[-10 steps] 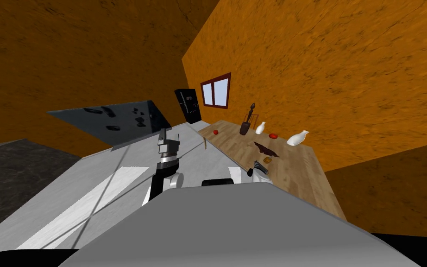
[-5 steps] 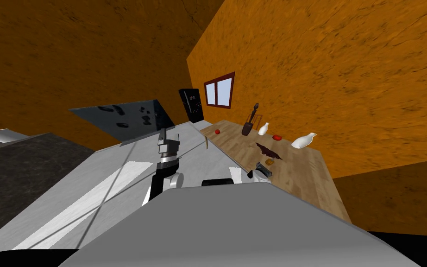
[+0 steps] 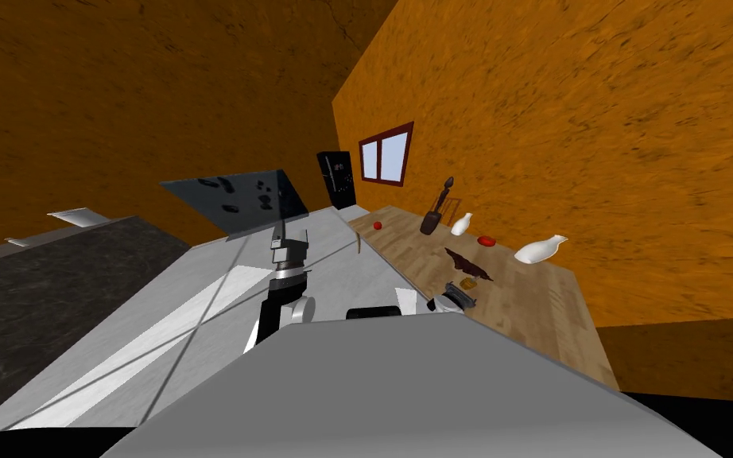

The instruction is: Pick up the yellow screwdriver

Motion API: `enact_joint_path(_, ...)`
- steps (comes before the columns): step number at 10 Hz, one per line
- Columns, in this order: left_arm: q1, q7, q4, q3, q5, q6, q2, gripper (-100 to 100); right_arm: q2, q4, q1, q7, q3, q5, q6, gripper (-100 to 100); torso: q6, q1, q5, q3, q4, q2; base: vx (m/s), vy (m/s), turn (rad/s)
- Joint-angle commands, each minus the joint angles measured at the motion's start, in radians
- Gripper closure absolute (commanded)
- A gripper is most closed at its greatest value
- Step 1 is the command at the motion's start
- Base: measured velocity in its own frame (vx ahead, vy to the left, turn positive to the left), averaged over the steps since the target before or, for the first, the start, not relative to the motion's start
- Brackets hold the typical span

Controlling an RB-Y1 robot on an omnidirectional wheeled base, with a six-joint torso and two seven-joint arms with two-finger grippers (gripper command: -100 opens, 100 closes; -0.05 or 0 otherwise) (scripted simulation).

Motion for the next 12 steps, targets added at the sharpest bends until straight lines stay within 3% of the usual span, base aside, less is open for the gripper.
enact_joint_path(1, 0.0, 0.0, 0.0, 0.0, 0.0, 0.0, 0.0, 0, 0.001, 0.05, -0.01, -0.024, 0.007, 0.029, 0.021, -100, 0.0, 0.0, 0.0, 0.0, 0.0, 0.0, -0.023, -0.058, 0.074)
enact_joint_path(9, 0.0, 0.0, 0.0, 0.0, 0.0, 0.0, 0.0, 0, -0.01, 0.251, -0.071, -0.136, 0.037, 0.187, 0.121, -100, 0.0, 0.0, 0.0, -0.001, 0.0, -0.001, -0.017, -0.052, 0.116)
enact_joint_path(12, 0.0, 0.0, 0.0, 0.0, 0.0, 0.0, 0.0, 0, -0.014, 0.273, -0.078, -0.147, 0.04, 0.202, 0.127, -100, 0.001, 0.0, 0.0, -0.001, -0.001, -0.002, -0.005, -0.054, 0.043)
